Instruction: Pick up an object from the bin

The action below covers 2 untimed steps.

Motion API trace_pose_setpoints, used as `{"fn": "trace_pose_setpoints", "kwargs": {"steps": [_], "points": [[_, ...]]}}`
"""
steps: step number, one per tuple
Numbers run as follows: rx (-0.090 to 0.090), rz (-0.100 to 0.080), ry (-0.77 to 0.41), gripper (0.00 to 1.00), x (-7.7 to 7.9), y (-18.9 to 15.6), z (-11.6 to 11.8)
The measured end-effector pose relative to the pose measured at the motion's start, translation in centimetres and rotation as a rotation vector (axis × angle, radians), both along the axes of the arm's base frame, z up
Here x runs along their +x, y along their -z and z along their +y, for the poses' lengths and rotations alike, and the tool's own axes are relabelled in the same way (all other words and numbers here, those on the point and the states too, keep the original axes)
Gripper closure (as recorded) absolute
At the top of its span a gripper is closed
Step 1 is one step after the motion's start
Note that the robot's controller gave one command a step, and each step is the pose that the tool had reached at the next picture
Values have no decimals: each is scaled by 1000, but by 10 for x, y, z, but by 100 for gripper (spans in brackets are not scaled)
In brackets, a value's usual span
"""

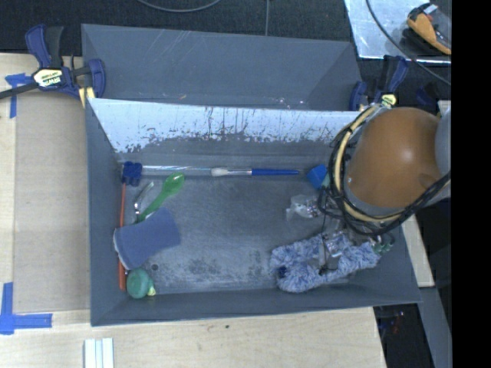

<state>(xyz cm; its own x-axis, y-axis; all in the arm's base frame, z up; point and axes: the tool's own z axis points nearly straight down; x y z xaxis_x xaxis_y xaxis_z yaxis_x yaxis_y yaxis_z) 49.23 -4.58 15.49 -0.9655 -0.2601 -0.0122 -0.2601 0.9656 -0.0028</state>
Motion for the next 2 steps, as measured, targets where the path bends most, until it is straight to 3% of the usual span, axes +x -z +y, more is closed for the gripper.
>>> {"fn": "trace_pose_setpoints", "kwargs": {"steps": [1, 2], "points": [[1, 14, 50, 0, -9, 55, -22], [3, -4, 163, 0, 0, 84, -26]]}}
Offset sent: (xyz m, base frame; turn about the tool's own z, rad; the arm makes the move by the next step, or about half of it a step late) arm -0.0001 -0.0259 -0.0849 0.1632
